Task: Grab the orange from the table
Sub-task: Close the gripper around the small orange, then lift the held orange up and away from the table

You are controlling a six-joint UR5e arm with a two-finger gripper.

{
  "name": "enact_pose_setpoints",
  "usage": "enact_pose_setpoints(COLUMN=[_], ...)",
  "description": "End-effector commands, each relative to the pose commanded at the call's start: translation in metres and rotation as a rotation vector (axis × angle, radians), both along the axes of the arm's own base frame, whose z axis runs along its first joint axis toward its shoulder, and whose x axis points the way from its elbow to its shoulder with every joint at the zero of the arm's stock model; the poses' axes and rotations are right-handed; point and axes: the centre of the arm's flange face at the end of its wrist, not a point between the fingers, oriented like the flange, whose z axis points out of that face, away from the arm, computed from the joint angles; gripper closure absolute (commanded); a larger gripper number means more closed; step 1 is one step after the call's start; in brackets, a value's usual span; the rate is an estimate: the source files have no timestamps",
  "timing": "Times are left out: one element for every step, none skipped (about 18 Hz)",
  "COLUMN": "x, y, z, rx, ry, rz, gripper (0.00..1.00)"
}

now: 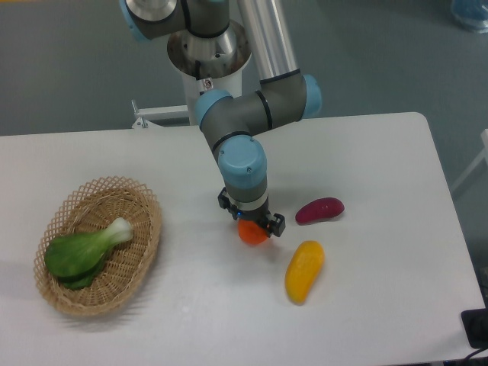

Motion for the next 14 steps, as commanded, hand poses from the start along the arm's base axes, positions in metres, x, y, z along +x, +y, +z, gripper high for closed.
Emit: enact_pose_setpoints(x=[-0.002, -0.005, -0.007, -0.01, -0.016, -0.024, -0.031, -0.037, -0.041, -0.045, -0.051, -0.057, -0.061, -0.066], y=[0.002, 0.005, 0.007, 0.009, 0.012, 0.012, 0.01, 0.005, 0.002, -0.001, -0.002, -0.001, 0.0, -0.002], z=[0.004, 0.01, 0.015, 0.02, 0.029, 0.038, 0.044, 0.052, 0.053, 0.055, 0.058, 0.065, 0.069, 0.071], rx=[0.006, 0.015, 0.024, 0.031, 0.05, 0.062, 0.07, 0.076, 0.078, 0.08, 0.09, 0.107, 0.119, 0.122], ry=[0.006, 0.015, 0.022, 0.029, 0.036, 0.047, 0.054, 0.061, 0.062, 0.063, 0.064, 0.065, 0.067, 0.072], rz=[0.0, -0.002, -0.002, -0.003, -0.005, 0.005, 0.015, 0.027, 0.033, 0.034, 0.041, 0.046, 0.047, 0.052], gripper=[0.51, 0.51, 0.51, 0.51, 0.51, 0.51, 0.51, 0.51, 0.51, 0.5, 0.5, 0.5, 0.5, 0.5])
